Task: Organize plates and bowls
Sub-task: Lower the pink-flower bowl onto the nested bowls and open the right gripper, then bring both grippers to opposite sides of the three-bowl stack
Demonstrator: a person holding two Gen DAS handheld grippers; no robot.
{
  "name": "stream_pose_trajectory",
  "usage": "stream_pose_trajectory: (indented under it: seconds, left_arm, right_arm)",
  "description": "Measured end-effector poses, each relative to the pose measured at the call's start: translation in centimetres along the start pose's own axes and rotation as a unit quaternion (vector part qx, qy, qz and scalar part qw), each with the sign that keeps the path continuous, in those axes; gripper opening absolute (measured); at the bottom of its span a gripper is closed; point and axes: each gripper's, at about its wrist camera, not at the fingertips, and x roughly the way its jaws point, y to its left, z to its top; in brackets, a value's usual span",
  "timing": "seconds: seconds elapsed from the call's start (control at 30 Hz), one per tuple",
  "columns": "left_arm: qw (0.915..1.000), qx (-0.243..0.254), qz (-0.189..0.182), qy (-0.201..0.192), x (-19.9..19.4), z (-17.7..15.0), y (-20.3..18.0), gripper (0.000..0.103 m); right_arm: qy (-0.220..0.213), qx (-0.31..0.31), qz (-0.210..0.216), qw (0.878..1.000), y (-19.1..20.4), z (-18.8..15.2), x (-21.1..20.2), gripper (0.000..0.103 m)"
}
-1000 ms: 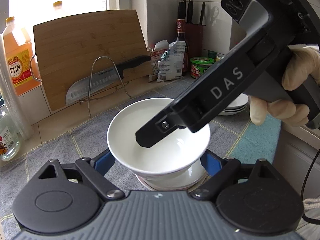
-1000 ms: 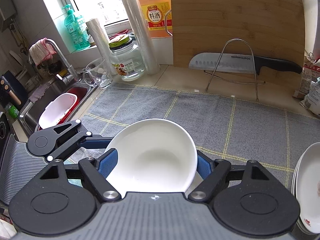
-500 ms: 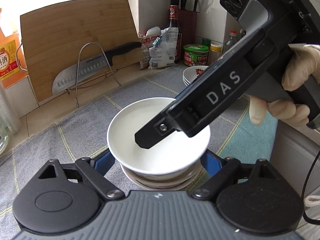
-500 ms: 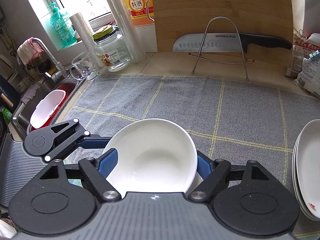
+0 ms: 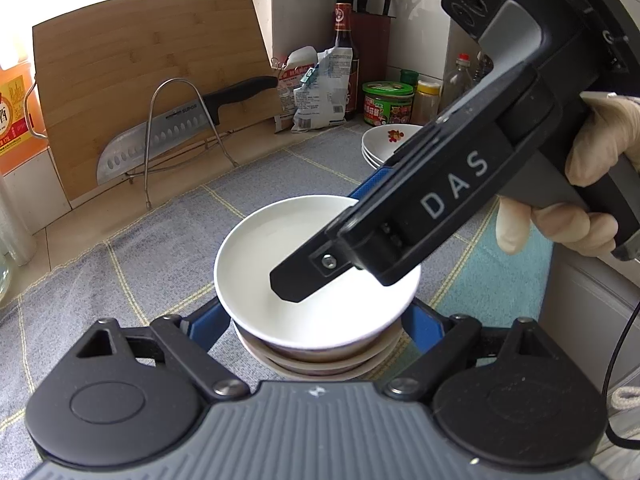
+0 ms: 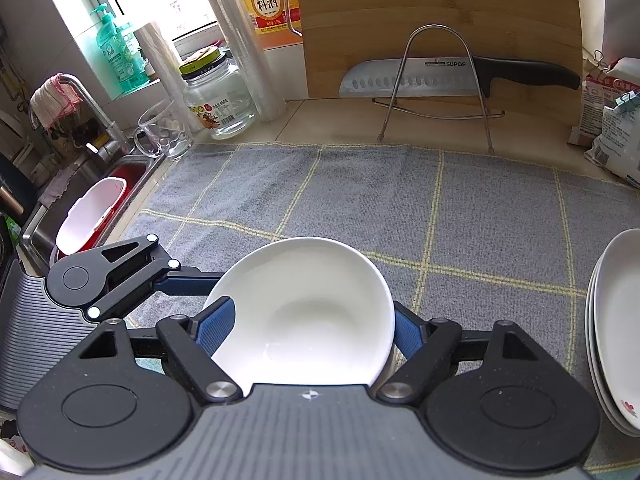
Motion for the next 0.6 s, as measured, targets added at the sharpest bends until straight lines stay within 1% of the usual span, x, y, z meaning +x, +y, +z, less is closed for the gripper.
stream_pose_trajectory:
  seconds: [0.1, 0.17, 0.27, 0.4, 0.6]
  left_arm:
    - [1.0, 0.005, 0.006, -0.001, -0.1, -0.2, -0.1, 0.096]
    - [1.0, 0.005, 0.008, 0.0, -0.5, -0.4, 0.1, 0.096]
    - [1.0, 0.001, 0.008, 0.002, -1.1, -0.9, 0.6, 0.096]
    - [0.9998, -0.015, 0.009, 0.007, -1.8, -1.8, 1.2, 0.096]
    - [0.9992, -0.036, 0.002, 0.015, -1.4, -2.9, 1.6, 0.096]
  right_arm:
    - [-0.007, -0.003, -0.004, 1.0, 0.1, -0.2, -0.1, 0.097]
    - [-0.018, -0.003, -0.004, 1.0, 0.1, -0.5, -0.4, 0.101]
    - [-0.038, 0.002, -0.016, 0.999, -0.1, -1.0, -1.0, 0.103]
    - [-0.068, 0.003, -0.055, 0.996, -0.3, -2.6, -1.7, 0.103]
    - [-0.085, -0.005, -0.1, 0.991, 0.8, -5.1, -1.4, 0.103]
